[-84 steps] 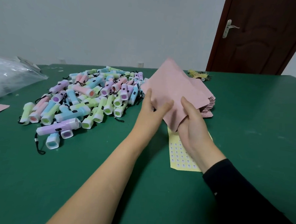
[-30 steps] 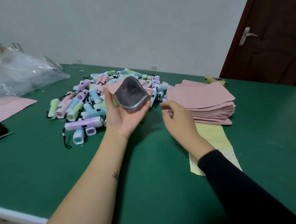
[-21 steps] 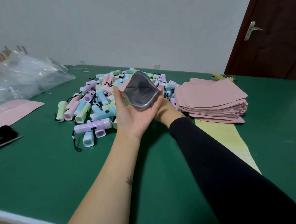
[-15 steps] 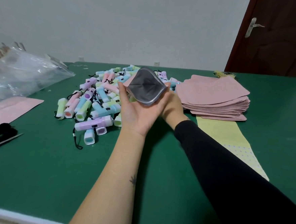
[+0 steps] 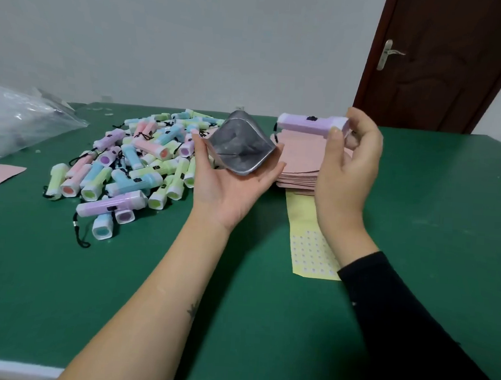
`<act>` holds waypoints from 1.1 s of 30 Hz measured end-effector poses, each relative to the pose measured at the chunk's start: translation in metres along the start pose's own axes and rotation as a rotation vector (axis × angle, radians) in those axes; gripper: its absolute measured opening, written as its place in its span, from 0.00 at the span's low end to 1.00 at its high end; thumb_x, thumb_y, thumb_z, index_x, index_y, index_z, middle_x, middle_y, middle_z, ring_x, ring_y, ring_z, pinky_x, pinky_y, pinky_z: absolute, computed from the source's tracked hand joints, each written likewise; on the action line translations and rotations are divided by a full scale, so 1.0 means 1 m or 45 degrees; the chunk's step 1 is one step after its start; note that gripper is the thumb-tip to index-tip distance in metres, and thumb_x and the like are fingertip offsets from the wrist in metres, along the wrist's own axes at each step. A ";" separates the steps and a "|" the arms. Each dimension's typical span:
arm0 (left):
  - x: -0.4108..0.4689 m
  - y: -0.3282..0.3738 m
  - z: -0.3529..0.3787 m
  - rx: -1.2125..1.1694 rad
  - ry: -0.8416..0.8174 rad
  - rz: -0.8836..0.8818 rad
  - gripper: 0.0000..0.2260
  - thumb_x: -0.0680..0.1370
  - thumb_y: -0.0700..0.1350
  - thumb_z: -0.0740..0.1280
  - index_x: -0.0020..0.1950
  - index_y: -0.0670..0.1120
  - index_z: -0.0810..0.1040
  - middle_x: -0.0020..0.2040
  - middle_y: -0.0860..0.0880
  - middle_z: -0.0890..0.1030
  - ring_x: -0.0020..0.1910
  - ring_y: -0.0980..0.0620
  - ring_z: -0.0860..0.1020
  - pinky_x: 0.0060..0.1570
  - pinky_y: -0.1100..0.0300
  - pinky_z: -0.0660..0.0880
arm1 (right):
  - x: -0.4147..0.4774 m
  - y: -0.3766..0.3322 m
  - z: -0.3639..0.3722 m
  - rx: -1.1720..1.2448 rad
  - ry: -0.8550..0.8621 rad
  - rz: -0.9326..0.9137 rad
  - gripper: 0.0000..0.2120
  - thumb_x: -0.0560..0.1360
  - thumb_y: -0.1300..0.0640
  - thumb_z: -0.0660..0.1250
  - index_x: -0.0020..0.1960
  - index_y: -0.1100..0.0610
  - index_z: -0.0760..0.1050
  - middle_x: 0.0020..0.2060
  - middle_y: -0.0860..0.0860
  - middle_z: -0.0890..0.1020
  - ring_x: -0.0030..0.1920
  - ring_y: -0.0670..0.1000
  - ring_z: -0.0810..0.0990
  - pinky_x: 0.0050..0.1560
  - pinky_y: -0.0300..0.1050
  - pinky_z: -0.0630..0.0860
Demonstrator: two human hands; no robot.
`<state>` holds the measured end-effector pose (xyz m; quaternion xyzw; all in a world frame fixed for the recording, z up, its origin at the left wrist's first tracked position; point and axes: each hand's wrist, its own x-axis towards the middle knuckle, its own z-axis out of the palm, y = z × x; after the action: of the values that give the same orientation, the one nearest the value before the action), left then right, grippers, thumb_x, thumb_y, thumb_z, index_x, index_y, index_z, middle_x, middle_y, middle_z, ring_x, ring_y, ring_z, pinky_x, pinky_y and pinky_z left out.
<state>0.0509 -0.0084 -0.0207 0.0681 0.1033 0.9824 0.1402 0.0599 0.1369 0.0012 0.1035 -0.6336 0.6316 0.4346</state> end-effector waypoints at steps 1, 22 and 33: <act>0.002 -0.006 0.001 -0.007 -0.006 -0.015 0.44 0.72 0.71 0.65 0.74 0.39 0.66 0.69 0.33 0.71 0.67 0.31 0.71 0.63 0.35 0.72 | -0.001 -0.003 -0.001 0.022 0.014 -0.069 0.11 0.81 0.62 0.60 0.63 0.58 0.68 0.58 0.48 0.73 0.55 0.44 0.75 0.54 0.34 0.74; -0.007 -0.043 0.005 -0.052 -0.062 -0.081 0.34 0.75 0.65 0.65 0.61 0.35 0.78 0.60 0.37 0.80 0.58 0.40 0.79 0.60 0.47 0.77 | -0.015 0.022 -0.003 -0.635 -0.237 -0.669 0.14 0.77 0.62 0.61 0.57 0.56 0.82 0.56 0.50 0.82 0.57 0.55 0.73 0.59 0.50 0.65; -0.013 -0.050 0.028 -0.088 -0.198 -0.251 0.46 0.71 0.71 0.65 0.70 0.31 0.67 0.72 0.28 0.65 0.71 0.26 0.62 0.65 0.31 0.64 | 0.001 0.046 -0.012 -0.069 -0.562 0.502 0.12 0.77 0.63 0.60 0.59 0.61 0.75 0.59 0.61 0.76 0.60 0.58 0.76 0.63 0.50 0.74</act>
<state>0.0809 0.0396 -0.0064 0.1287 0.0643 0.9586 0.2457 0.0325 0.1561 -0.0326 0.1018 -0.7373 0.6490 0.1577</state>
